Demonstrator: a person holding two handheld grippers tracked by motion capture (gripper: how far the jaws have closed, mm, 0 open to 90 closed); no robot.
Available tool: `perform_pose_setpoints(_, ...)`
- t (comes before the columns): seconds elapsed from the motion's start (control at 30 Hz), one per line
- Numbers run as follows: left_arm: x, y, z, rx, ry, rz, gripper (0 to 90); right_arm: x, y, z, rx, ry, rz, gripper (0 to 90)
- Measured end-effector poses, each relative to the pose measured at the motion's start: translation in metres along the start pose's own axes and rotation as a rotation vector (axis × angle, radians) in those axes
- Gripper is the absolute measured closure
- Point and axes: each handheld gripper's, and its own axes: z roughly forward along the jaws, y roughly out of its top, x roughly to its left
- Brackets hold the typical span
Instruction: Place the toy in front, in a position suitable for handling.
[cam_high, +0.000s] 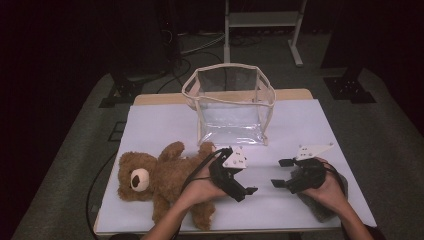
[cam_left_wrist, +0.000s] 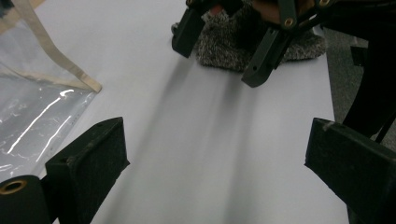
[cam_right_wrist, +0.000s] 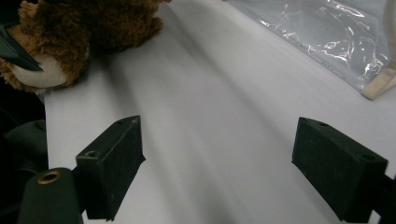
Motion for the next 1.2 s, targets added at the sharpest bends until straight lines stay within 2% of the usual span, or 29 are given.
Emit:
perform_pose_setpoints(0.17,0.004,0.003,-0.015,-0.035,0.0,0.011,5.0,-0.001,-0.002,0.003,0.012,0.014,0.003,15.0)
perform_pose_setpoints(0.3,0.004,0.004,-0.035,-0.057,0.007,0.048,5.1,-0.001,-0.002,0.003,0.009,0.017,0.012,15.1)
perform_pose_setpoints(0.33,0.005,0.003,-0.047,-0.058,0.017,0.069,5.1,0.0,0.0,0.002,0.003,0.016,0.009,15.0)
perform_pose_setpoints(0.37,0.005,0.002,-0.053,-0.067,0.021,0.07,5.1,0.0,0.001,0.003,-0.003,0.023,0.011,15.1)
perform_pose_setpoints(0.43,0.007,-0.001,-0.065,-0.07,0.035,0.078,5.1,0.002,0.003,0.003,0.001,0.02,0.001,15.0)
perform_pose_setpoints(0.6,0.013,-0.027,-0.108,-0.068,0.105,0.079,5.1,0.004,0.005,0.006,0.008,0.033,-0.002,15.0)
perform_pose_setpoints(0.63,0.013,-0.027,-0.108,-0.068,0.105,0.079,5.1,0.004,0.005,0.006,0.008,0.033,-0.002,15.0)
perform_pose_setpoints(0.7,0.018,-0.048,-0.135,-0.066,0.153,0.068,5.1,0.003,0.005,0.008,0.013,0.044,-0.004,15.0)
perform_pose_setpoints(0.77,0.019,-0.053,-0.141,-0.06,0.162,0.064,5.1,0.003,0.005,0.008,0.014,0.049,0.001,15.1)
perform_pose_setpoints(0.83,0.022,-0.068,-0.159,-0.045,0.208,0.062,5.1,0.004,0.006,0.009,0.018,0.051,-0.002,15.0)
perform_pose_setpoints(0.87,0.023,-0.085,-0.177,-0.038,0.245,0.043,5.1,0.005,0.006,0.009,0.019,0.054,-0.005,15.1)
perform_pose_setpoints(0.93,0.023,-0.091,-0.182,-0.037,0.256,0.035,5.1,0.006,0.008,0.01,0.017,0.061,-0.006,15.0)
perform_pose_setpoints(1.03,0.022,-0.117,-0.203,-0.013,0.293,0.018,5.1,0.009,0.011,0.011,0.025,0.065,-0.019,15.1)
perform_pose_setpoints(1.07,0.021,-0.133,-0.211,0.002,0.304,-0.008,5.1,0.011,0.011,0.012,0.025,0.07,-0.02,15.0)
perform_pose_setpoints(1.1,0.021,-0.133,-0.211,0.002,0.304,-0.008,5.1,0.011,0.011,0.012,0.025,0.07,-0.02,15.0)
perform_pose_setpoints(1.13,0.02,-0.148,-0.217,0.011,0.324,-0.026,5.1,0.012,0.013,0.013,0.027,0.078,-0.02,15.1)
perform_pose_setpoints(1.17,0.02,-0.148,-0.217,0.011,0.324,-0.026,5.1,0.012,0.014,0.014,0.029,0.08,-0.029,15.1)
perform_pose_setpoints(1.2,0.021,-0.162,-0.221,0.012,0.327,-0.051,5.1,0.013,0.015,0.015,0.029,0.085,-0.027,15.1)
